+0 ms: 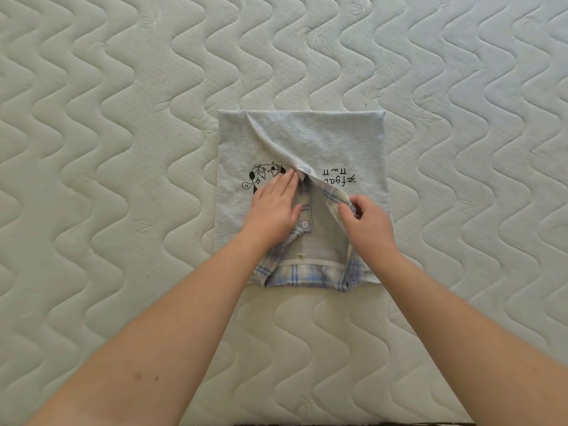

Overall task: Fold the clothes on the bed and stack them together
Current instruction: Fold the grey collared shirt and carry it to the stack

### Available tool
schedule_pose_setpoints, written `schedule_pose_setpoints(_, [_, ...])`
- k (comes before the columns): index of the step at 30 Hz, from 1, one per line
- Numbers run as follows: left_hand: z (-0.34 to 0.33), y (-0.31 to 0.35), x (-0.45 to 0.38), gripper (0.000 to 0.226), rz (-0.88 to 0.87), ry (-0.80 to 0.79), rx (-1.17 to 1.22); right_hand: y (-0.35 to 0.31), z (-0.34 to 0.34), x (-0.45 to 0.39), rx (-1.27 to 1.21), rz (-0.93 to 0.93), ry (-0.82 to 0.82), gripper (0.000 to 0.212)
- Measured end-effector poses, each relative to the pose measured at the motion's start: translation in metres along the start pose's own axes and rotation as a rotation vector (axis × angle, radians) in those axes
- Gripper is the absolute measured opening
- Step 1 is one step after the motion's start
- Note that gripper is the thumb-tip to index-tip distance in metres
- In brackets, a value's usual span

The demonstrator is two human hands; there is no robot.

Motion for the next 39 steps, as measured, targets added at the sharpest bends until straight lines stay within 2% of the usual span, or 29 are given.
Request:
schedule_pose_setpoints(3, [-0.007, 0.004, -0.009, 0.056, -0.073, 0.007, -0.083, -0.006, -0.004, -0.002, -0.004, 0.030, -0.033, 0.007])
schedule_pose_setpoints(5, [-0.008, 0.005, -0.013, 0.052, -0.103, 0.026, -0.141, -0.013, -0.010, -0.004, 0.031, 0.100, -0.064, 0.019])
schedule_pose_setpoints(7, [-0.005, 0.006, -0.016, 0.045, -0.136, 0.079, -0.157, -0.023, -0.013, -0.006, 0.059, 0.170, -0.069, 0.022])
schedule_pose_setpoints(9, [0.003, 0.003, -0.019, 0.036, -0.108, 0.131, -0.047, -0.027, -0.018, -0.012, 0.069, 0.189, -0.073, 0.026])
schedule_pose_setpoints(13, [0.006, -0.014, -0.031, 0.029, 0.276, 0.067, 0.568, -0.031, -0.037, -0.025, 0.125, 0.149, -0.151, 0.027])
schedule_pose_setpoints(15, [0.004, -0.020, -0.036, 0.020, 0.433, 0.063, 0.670, -0.035, -0.053, -0.025, 0.195, 0.172, -0.286, 0.031])
schedule_pose_setpoints(17, [0.003, -0.024, -0.042, 0.018, 0.494, 0.056, 0.617, -0.036, -0.063, -0.023, 0.242, 0.173, -0.428, 0.032])
schedule_pose_setpoints(19, [0.004, -0.026, -0.047, 0.015, 0.481, 0.057, 0.469, -0.033, -0.058, -0.021, 0.242, 0.140, -0.459, 0.030])
schedule_pose_setpoints(22, [0.005, -0.023, -0.048, 0.018, 0.439, 0.070, 0.287, -0.017, -0.027, -0.024, 0.415, 0.178, -0.307, 0.040])
schedule_pose_setpoints(26, [0.010, -0.008, -0.041, 0.026, 0.316, 0.109, 0.030, 0.024, 0.011, -0.016, 0.340, -0.102, -0.132, 0.066])
schedule_pose_setpoints(28, [0.013, -0.009, -0.032, 0.033, 0.330, 0.117, 0.011, 0.042, 0.017, -0.010, 0.360, -0.232, -0.101, 0.069])
schedule_pose_setpoints(31, [0.011, -0.020, -0.010, 0.040, 0.365, 0.035, 0.060, 0.051, 0.010, -0.001, 0.373, -0.307, -0.158, 0.055])
schedule_pose_setpoints(34, [0.002, -0.036, 0.016, 0.035, 0.363, -0.208, 0.069, 0.047, 0.003, 0.003, 0.508, -0.243, -0.190, 0.039])
schedule_pose_setpoints(37, [0.000, -0.042, 0.036, 0.018, 0.293, -0.331, 0.157, 0.037, -0.005, 0.005, 0.307, -0.186, -0.192, 0.028])
schedule_pose_setpoints(39, [0.002, -0.042, 0.044, 0.021, 0.258, -0.329, 0.211, 0.024, -0.008, 0.007, 0.160, -0.113, -0.178, 0.016])
Point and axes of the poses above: each hand's wrist, its own x-axis away from the middle knuckle, its own z-axis out of the back of the hand, y = z × x, the point moved 8 cm from there along -x, towards the middle knuckle, and after that the axes turned 11 degrees about y, right-handed, at the moved point
